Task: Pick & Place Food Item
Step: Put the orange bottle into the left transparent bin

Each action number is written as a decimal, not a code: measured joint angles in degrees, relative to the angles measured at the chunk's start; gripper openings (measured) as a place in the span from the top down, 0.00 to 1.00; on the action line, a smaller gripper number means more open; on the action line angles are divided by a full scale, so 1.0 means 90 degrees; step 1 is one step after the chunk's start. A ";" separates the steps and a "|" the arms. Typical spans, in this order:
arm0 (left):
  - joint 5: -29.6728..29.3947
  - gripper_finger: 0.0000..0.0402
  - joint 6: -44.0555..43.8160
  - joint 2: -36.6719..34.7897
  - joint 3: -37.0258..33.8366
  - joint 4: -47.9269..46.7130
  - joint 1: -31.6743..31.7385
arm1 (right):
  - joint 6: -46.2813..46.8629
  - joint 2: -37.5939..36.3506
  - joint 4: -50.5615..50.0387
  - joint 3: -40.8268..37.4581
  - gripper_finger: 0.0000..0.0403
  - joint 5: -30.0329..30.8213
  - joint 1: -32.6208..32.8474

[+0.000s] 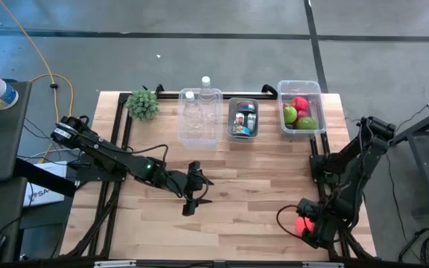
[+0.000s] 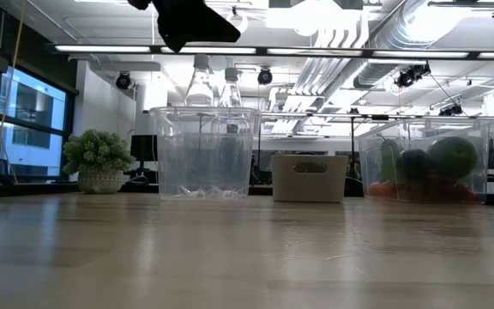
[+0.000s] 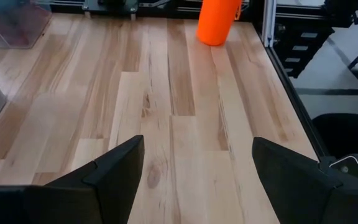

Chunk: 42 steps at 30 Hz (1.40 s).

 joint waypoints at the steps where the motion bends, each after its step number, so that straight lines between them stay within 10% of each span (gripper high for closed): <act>1: 0.0000 0.28 0.0000 0.0000 0.0000 0.0000 0.0000 | -0.0035 0.0001 0.0064 -0.0004 0.04 0.0044 -0.0022; 19: 0.0007 0.28 0.0003 0.0000 0.0000 0.0330 -0.0022 | 0.0749 0.0049 0.0004 -0.0001 0.06 0.1384 -0.0103; 34: -0.0009 0.28 0.0107 0.0000 0.0000 0.0423 0.0056 | 0.0064 -0.0024 0.0206 0.0023 0.49 0.1718 -0.0452; 42: -0.0002 0.28 0.0159 0.0000 0.0000 0.0418 0.0053 | -0.1664 0.0056 0.0716 0.0421 0.59 0.3551 -0.0938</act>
